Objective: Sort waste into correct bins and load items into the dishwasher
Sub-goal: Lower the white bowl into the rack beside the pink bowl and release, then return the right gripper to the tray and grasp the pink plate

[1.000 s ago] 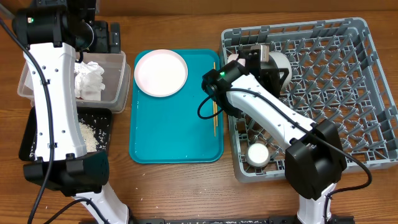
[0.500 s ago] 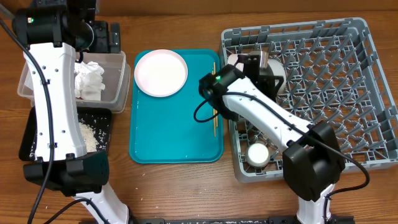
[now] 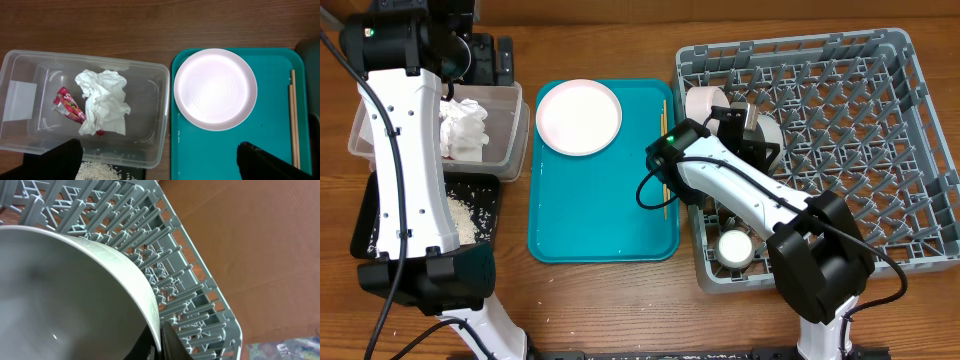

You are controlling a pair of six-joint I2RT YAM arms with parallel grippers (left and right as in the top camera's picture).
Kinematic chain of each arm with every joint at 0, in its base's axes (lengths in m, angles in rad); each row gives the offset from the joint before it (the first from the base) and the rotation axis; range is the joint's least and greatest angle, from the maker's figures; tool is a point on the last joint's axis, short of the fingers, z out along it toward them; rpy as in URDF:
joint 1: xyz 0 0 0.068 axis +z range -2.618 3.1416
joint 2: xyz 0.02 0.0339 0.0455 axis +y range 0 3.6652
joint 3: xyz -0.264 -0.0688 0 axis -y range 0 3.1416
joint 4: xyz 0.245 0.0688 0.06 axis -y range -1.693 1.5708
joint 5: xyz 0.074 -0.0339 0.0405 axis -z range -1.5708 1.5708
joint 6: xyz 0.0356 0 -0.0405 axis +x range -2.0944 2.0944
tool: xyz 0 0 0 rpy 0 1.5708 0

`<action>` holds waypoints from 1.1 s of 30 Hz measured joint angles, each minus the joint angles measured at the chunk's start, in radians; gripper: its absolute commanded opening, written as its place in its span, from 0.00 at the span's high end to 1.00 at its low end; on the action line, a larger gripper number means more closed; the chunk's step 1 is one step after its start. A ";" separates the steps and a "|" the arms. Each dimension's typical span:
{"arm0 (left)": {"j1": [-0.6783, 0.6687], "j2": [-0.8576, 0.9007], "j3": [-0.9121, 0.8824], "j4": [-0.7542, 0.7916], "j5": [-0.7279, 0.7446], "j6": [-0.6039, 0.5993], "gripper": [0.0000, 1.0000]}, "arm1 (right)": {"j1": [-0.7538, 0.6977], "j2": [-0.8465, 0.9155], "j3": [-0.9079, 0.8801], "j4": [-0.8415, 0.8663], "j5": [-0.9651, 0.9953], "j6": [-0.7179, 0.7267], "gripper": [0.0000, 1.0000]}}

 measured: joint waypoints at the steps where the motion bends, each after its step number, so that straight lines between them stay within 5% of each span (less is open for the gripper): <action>1: 0.000 0.000 0.000 0.000 0.000 0.000 0.00 | 0.000 0.000 0.000 0.000 -0.003 0.005 0.96; 26: 0.000 0.000 0.000 0.000 0.000 0.000 0.00 | 0.080 0.000 -0.072 0.069 -0.001 0.036 0.95; 33: 0.000 0.000 0.000 0.000 0.000 0.000 0.00 | 0.096 0.000 -0.084 0.048 -0.100 0.037 0.65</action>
